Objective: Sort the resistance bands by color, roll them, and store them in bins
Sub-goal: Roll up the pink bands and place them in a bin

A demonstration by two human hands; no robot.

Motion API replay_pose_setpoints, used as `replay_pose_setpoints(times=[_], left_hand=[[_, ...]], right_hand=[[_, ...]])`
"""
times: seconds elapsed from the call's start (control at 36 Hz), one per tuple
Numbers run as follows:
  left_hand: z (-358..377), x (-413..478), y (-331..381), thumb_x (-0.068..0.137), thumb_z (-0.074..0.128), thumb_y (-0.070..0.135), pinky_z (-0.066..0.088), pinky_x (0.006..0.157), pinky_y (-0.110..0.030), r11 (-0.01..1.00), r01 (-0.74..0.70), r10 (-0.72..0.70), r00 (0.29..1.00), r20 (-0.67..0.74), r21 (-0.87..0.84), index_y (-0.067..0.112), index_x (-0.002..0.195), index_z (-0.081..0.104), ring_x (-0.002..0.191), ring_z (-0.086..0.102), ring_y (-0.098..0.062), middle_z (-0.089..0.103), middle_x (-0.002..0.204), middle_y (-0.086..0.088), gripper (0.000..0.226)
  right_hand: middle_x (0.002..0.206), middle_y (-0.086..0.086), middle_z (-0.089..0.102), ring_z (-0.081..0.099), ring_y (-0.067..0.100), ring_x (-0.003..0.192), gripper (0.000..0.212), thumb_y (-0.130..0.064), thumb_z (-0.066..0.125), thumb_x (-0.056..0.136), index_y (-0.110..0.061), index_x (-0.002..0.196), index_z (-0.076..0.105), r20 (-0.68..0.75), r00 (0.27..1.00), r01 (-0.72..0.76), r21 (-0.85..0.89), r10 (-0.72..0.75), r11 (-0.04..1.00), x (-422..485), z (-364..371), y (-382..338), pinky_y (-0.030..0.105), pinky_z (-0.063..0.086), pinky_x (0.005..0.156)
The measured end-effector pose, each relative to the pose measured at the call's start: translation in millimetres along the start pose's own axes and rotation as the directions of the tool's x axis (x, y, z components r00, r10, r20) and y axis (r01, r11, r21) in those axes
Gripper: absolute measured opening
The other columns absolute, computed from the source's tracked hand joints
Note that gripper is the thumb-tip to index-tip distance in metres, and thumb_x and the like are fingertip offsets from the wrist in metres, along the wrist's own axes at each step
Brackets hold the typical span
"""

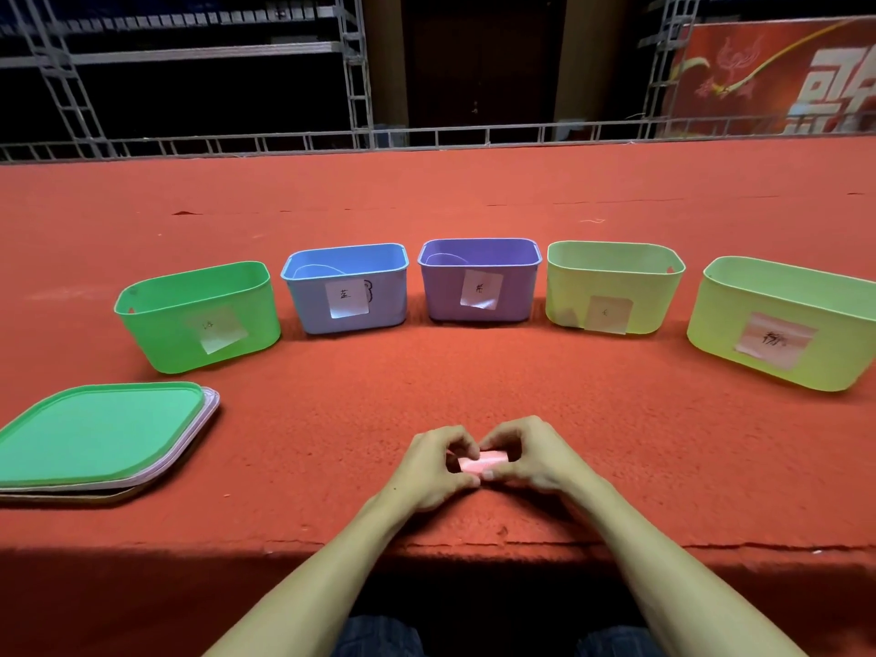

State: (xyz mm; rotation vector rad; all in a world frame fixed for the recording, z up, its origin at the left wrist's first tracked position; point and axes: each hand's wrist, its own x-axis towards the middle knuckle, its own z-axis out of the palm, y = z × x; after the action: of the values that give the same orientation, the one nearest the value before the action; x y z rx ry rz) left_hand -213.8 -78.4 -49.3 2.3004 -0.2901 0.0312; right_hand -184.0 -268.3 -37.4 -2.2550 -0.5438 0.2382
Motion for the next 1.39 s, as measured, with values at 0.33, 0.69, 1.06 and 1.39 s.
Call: replay_pose_setpoints(times=[0.33,0.69,1.06,1.39], left_hand=[[-3.8,-2.4,-4.6,0.072,0.079,0.027,0.054,0.088,-0.033,0.998,0.017,-0.014,0.998,0.067,-0.057,0.029,0.090,0.067,0.090,0.066,-0.004,0.071,0.092,0.011,0.023],[-6.8,-4.9,-2.0,0.069,0.083,0.018,0.048,0.073,-0.014,1.000,-0.025,0.026,0.997,0.073,-0.017,0.034,0.085,0.063,0.073,0.060,0.008,0.067,0.082,0.017,0.029],[-6.7,-9.4,-3.9,0.071,0.081,0.019,0.045,0.075,-0.013,0.999,-0.044,0.043,0.996,0.083,0.007,0.031,0.092,0.064,0.082,0.061,0.003,0.067,0.090,0.015,0.030],[-11.0,-4.1,1.1,0.066,0.082,0.018,0.050,0.077,-0.016,0.999,-0.019,0.015,0.993,0.115,0.037,0.031,0.089,0.064,0.082,0.065,0.000,0.070,0.089,0.011,0.031]], right_hand=[[0.082,-0.014,0.070,0.061,-0.006,0.076,0.031,-0.024,0.087,0.063,-0.034,0.085,0.068,-0.070,0.997,-0.025,-0.028,0.023,0.999,-9.3,6.7,2.6,0.014,0.045,0.071],[0.090,-0.017,0.071,0.063,-0.005,0.086,0.031,-0.023,0.081,0.068,-0.031,0.097,0.071,-0.067,0.998,-0.008,-0.076,0.003,0.997,-19.0,3.6,0.4,0.020,0.049,0.081],[0.091,-0.016,0.072,0.063,-0.007,0.087,0.033,-0.024,0.080,0.068,-0.032,0.099,0.072,-0.036,0.999,-0.010,-0.100,0.006,0.995,-23.9,0.0,-0.6,0.016,0.048,0.080],[0.096,-0.021,0.070,0.061,0.002,0.096,0.039,-0.038,0.078,0.065,-0.034,0.103,0.070,-0.126,0.992,-0.042,-0.138,0.025,0.990,-24.8,10.4,6.9,0.026,0.048,0.089]])
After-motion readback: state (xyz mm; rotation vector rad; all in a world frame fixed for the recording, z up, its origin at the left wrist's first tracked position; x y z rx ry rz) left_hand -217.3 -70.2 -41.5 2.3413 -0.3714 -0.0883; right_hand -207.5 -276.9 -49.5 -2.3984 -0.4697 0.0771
